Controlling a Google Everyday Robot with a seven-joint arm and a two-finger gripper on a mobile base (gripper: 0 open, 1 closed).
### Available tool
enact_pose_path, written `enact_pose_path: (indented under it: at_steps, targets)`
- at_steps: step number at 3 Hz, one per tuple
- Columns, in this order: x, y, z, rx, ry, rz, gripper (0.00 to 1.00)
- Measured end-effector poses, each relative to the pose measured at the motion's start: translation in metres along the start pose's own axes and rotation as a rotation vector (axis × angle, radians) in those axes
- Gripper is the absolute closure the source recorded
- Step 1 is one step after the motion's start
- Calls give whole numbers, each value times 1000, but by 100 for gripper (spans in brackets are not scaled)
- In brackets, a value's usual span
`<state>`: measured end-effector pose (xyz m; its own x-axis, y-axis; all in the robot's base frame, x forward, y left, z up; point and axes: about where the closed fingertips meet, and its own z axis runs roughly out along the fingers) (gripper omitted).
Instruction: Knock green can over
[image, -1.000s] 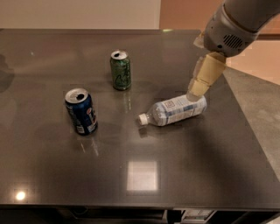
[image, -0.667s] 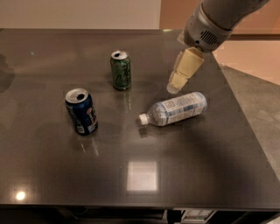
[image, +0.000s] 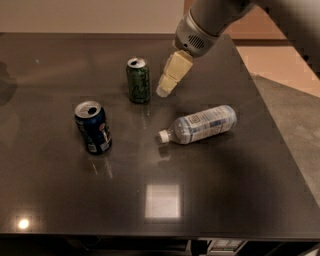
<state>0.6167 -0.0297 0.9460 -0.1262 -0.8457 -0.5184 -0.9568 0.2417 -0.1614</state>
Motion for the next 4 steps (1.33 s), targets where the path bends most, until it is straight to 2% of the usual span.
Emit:
enact_pose_path:
  at_steps: [2,4]
  targets:
    - [-31,-31,51,-54,-29,24,0]
    - [-48,-38,82,-75,-80,44,0]
